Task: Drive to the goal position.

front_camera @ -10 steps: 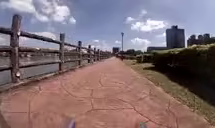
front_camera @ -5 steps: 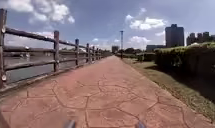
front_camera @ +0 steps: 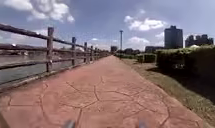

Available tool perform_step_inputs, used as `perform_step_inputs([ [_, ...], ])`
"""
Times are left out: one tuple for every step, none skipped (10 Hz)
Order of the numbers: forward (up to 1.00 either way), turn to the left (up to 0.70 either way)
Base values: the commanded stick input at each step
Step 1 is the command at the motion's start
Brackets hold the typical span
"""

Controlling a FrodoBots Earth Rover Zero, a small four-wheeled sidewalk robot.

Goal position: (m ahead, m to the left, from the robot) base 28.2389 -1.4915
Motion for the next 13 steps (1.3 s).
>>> perform_step_inputs([
  [0.70,0.00],
  [0.70,0.00],
  [0.70,0.00],
  [0.70,0.00],
  [0.70,0.00],
  [0.70,0.00],
  [0.70,0.00],
  [0.70,0.00],
  [0.70,0.00],
  [0.70,0.00],
  [0.70,0.00],
  [0.70,0.00],
  [0.70,0.00],
])
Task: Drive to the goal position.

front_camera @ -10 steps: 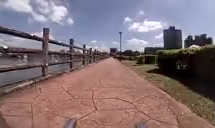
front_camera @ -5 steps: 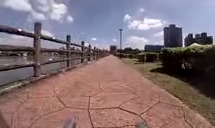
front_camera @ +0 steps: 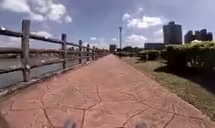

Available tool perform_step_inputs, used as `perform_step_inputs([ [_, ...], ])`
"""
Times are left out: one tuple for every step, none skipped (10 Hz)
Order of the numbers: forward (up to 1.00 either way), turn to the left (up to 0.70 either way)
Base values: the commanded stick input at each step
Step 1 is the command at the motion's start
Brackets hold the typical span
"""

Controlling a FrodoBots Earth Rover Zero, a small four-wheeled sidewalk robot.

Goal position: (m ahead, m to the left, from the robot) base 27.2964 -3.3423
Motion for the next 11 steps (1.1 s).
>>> perform_step_inputs([
  [0.70,0.00],
  [0.70,0.00],
  [0.70,0.00],
  [0.70,0.00],
  [0.70,0.00],
  [0.70,0.00],
  [0.70,0.00],
  [0.70,0.00],
  [0.70,0.00],
  [0.70,0.00],
  [0.70,0.00],
])
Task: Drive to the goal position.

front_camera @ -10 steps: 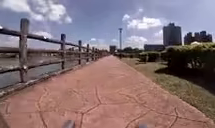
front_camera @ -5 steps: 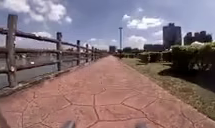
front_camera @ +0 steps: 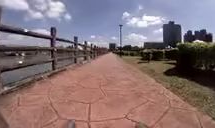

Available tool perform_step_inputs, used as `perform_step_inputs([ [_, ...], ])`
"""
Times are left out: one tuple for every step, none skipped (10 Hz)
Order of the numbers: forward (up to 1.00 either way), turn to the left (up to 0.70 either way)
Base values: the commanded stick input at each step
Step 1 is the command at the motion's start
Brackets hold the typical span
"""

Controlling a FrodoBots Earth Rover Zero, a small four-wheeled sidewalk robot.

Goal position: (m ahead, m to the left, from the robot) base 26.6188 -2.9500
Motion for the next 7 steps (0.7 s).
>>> perform_step_inputs([
  [0.70,0.00],
  [0.70,0.00],
  [0.70,0.00],
  [0.70,0.00],
  [0.70,0.00],
  [0.70,0.00],
  [0.70,0.00],
])
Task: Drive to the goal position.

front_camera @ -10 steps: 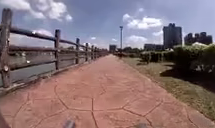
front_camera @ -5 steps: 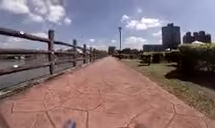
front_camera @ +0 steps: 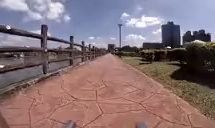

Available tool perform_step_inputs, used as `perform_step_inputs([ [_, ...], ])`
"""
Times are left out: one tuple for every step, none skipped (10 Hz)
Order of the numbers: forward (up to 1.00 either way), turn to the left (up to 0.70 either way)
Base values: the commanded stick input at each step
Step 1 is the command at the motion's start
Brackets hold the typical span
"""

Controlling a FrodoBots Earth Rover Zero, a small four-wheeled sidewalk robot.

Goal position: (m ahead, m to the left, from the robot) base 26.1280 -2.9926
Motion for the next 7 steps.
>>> perform_step_inputs([
  [0.70,0.00],
  [0.70,0.00],
  [0.70,0.00],
  [0.70,0.00],
  [0.70,0.00],
  [0.70,0.00],
  [0.70,0.00],
])
